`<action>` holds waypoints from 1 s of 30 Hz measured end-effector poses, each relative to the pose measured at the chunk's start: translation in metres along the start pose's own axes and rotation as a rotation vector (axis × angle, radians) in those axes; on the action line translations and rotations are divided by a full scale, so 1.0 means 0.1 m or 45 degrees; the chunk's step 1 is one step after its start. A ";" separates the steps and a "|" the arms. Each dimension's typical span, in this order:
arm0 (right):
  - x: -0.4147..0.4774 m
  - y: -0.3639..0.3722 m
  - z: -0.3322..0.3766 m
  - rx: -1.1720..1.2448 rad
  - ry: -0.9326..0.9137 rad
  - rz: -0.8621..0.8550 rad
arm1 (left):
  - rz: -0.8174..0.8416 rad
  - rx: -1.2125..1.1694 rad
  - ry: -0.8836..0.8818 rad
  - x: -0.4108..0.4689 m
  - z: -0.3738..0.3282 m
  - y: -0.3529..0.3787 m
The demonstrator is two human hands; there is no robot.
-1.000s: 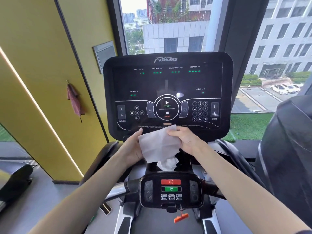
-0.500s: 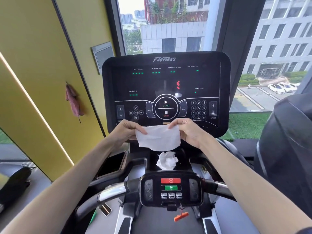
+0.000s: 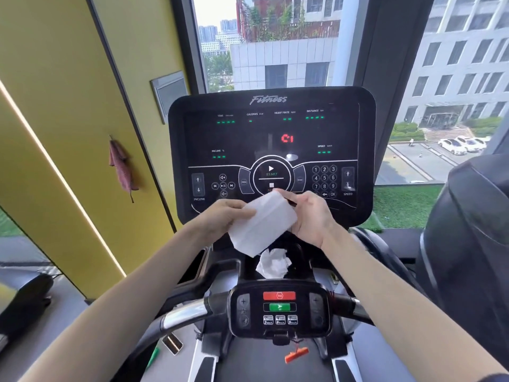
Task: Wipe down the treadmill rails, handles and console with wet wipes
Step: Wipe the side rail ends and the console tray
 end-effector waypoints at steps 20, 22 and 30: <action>-0.04 -0.04 -0.13 -1.102 -0.213 -0.428 | -0.360 0.163 0.106 -0.01 0.08 -0.04; -0.05 0.00 -0.11 -1.163 -0.227 -0.410 | -0.331 0.361 0.188 -0.02 0.03 -0.01; -0.01 -0.03 -0.03 -1.780 -0.280 -0.519 | -0.340 0.820 0.385 0.01 -0.11 0.13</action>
Point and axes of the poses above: each hand's wrist, its own x-axis towards the middle knuckle, its own y-axis out of the palm, z = x × y, the point moved 7 cm from there along x, towards the middle knuckle, and after that the axes turned 4 degrees about -x, right-handed, at the moved point
